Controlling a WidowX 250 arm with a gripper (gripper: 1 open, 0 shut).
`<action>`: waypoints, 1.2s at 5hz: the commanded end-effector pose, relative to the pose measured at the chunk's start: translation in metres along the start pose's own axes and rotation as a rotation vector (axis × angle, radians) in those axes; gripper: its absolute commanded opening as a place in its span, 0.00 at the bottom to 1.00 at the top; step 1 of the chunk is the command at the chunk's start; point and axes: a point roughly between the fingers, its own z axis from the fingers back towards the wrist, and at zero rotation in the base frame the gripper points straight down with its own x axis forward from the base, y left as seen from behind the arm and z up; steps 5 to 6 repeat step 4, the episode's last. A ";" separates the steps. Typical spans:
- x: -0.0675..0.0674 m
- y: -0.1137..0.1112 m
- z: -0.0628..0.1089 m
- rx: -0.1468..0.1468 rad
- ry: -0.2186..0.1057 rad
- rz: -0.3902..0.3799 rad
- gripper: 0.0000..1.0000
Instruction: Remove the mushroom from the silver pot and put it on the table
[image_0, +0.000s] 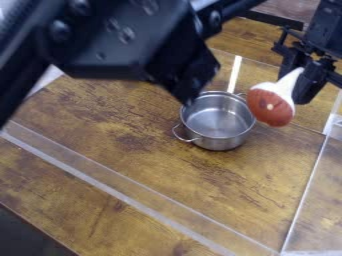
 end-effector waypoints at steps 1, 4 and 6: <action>0.000 0.013 0.020 0.014 -0.063 0.018 0.00; 0.028 0.008 0.005 0.018 -0.023 -0.024 0.00; 0.028 0.008 0.005 0.018 -0.023 -0.024 0.00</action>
